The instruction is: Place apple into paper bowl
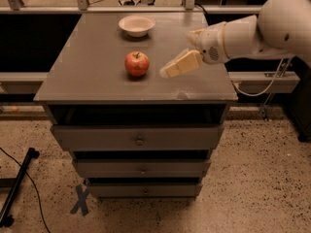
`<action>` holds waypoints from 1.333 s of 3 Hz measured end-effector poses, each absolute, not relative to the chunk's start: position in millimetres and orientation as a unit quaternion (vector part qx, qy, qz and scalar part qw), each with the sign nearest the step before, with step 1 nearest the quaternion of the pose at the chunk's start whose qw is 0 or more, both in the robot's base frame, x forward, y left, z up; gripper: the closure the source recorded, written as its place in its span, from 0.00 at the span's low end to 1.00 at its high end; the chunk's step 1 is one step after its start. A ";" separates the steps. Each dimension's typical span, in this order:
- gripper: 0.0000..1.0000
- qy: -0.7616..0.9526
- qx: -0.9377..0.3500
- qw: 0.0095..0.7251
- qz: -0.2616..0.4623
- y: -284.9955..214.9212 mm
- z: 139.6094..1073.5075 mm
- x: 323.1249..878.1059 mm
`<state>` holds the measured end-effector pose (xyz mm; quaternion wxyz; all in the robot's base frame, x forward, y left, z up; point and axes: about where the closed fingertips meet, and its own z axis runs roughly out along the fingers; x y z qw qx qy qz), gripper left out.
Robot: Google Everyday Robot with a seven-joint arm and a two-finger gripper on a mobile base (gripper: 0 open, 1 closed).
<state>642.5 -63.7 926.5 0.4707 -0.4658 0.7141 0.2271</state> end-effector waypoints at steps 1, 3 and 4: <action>0.00 0.707 -0.441 0.502 0.231 -58.8 929.5 661.2; 0.00 0.702 -0.434 0.514 0.235 -50.1 920.9 664.4; 0.00 0.682 -0.431 0.541 0.237 -24.7 904.0 677.8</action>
Offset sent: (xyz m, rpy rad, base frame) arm 0.0182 0.0055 0.0021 0.0646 -0.0338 -0.0357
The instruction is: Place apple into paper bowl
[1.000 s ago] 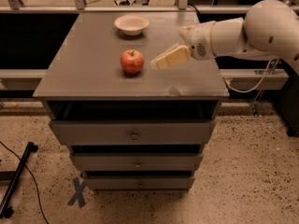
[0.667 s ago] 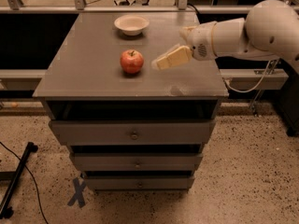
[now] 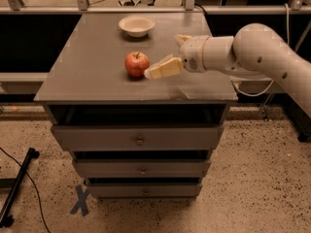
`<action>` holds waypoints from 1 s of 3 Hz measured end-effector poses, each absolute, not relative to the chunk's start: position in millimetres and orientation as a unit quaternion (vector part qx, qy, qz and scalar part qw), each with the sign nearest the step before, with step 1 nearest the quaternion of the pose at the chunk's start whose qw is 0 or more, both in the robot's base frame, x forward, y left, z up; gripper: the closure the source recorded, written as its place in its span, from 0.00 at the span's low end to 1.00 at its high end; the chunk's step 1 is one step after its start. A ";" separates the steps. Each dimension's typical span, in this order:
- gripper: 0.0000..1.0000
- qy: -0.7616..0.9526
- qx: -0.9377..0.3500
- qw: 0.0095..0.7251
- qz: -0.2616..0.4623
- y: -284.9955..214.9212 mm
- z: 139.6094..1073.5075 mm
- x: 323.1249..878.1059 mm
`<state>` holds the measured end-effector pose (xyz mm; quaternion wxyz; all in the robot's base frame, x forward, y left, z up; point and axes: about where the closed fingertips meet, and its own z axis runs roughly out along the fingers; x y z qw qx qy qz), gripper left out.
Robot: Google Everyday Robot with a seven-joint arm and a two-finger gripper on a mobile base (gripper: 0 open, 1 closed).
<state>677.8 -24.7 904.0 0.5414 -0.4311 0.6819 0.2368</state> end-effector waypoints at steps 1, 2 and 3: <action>0.00 0.674 -0.448 0.531 0.253 22.4 872.9 701.4; 0.00 0.673 -0.449 0.530 0.255 25.7 872.2 701.7; 0.25 0.672 -0.451 0.528 0.257 29.7 871.4 701.1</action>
Offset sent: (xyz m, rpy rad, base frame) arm 0.0379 0.0699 -0.0479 0.0079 0.0491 0.0797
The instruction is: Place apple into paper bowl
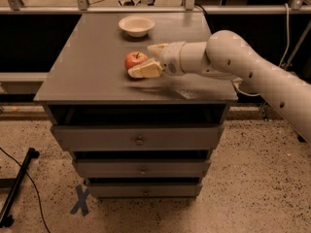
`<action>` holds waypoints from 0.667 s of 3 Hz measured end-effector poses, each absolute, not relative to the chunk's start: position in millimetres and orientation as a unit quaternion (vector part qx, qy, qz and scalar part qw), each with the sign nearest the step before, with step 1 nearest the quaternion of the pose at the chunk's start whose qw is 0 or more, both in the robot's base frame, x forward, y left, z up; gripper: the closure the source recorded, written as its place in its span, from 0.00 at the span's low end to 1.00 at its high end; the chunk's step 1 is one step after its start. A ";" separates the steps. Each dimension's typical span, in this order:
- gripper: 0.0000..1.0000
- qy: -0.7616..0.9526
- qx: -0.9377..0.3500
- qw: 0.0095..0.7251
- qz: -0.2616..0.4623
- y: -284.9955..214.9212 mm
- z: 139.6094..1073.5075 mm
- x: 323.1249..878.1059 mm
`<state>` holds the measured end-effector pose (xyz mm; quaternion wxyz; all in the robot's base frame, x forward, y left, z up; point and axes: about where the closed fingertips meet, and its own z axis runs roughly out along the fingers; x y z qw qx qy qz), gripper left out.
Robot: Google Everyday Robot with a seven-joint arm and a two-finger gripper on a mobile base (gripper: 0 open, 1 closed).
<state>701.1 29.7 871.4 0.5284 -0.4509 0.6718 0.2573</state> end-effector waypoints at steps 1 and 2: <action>0.48 0.671 -0.452 0.528 0.259 32.1 871.0 700.7; 0.47 0.670 -0.453 0.527 0.260 35.0 870.4 700.2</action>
Offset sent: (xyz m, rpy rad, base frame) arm -0.0003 0.0022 -0.0004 0.0002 0.0007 0.0035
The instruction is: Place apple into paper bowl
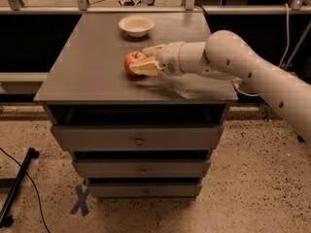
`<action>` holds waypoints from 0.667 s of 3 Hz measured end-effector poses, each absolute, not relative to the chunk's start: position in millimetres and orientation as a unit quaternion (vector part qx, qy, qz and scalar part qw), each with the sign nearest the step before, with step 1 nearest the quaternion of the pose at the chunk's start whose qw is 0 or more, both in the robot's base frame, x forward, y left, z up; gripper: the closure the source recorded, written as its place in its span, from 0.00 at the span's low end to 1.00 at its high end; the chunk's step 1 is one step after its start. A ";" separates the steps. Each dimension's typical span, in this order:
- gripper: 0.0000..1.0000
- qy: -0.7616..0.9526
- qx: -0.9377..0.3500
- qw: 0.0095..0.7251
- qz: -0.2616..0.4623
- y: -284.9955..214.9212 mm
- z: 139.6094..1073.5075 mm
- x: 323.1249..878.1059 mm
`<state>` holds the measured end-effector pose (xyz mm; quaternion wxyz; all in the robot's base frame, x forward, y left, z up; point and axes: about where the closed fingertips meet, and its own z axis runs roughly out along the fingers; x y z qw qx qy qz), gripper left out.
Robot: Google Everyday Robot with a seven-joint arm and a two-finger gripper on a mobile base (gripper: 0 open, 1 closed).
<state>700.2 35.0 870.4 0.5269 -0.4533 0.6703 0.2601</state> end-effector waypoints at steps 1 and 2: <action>0.24 0.670 -0.454 0.526 0.262 37.6 869.9 699.7; 0.00 0.669 -0.456 0.525 0.264 41.3 869.2 698.9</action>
Offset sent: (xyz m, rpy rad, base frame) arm -0.0004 0.0023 -0.0005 0.0003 0.0008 0.0036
